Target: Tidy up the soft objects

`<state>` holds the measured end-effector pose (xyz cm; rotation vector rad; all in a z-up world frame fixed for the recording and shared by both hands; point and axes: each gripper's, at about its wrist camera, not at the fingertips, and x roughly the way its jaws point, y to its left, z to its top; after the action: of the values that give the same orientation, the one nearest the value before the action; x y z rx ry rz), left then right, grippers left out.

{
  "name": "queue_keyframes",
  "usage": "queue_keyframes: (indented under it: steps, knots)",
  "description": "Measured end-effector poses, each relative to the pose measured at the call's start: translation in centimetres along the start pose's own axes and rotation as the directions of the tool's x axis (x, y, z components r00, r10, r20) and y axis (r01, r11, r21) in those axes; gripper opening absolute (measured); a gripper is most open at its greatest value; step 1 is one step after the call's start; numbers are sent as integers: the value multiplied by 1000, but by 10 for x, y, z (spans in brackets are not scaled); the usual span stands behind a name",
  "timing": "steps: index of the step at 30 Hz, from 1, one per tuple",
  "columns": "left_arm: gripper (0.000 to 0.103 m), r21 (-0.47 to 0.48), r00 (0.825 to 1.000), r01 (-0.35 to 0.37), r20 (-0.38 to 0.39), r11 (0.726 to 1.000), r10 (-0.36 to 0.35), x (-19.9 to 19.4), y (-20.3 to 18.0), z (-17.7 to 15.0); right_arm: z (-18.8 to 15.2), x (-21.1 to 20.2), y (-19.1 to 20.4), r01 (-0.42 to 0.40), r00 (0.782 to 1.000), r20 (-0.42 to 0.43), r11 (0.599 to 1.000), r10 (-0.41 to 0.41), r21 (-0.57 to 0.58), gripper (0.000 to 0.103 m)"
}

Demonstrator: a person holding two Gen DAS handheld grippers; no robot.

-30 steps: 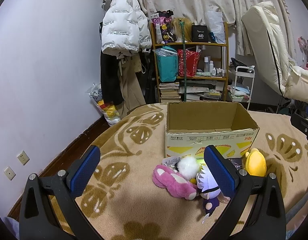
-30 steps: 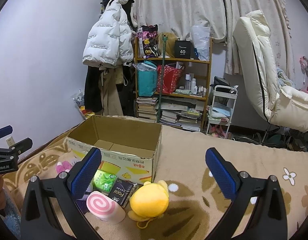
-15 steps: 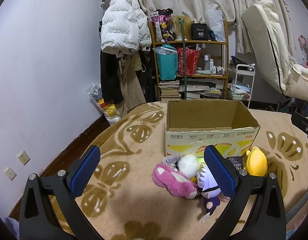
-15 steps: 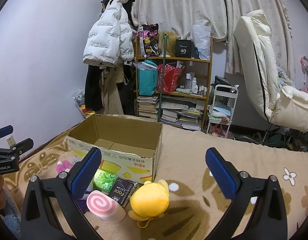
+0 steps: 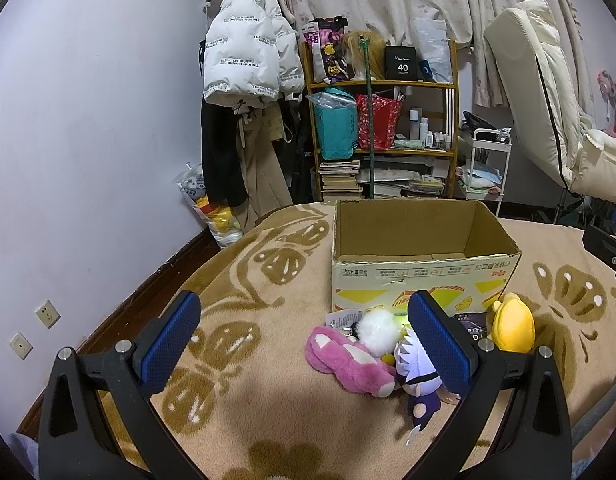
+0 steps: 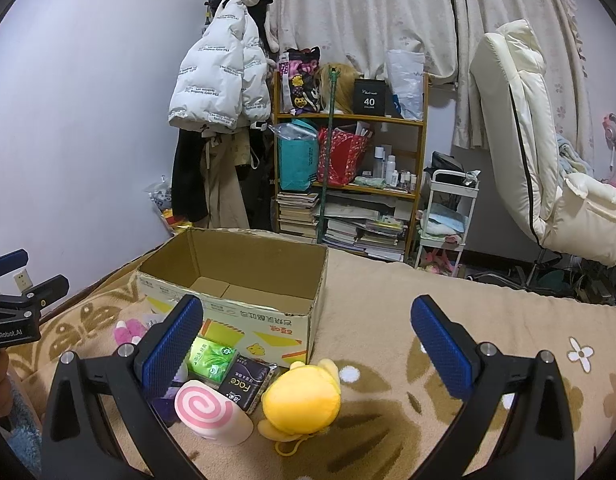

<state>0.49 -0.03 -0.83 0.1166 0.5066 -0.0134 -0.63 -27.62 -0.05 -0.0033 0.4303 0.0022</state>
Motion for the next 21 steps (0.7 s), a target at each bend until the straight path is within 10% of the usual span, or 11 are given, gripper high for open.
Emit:
queue_keyframes:
  steps: [21]
  knots:
    - [102, 0, 1000, 0, -2, 1000, 0, 0, 1, 0, -6, 5, 2, -5, 1000, -3, 1000, 5, -3, 103]
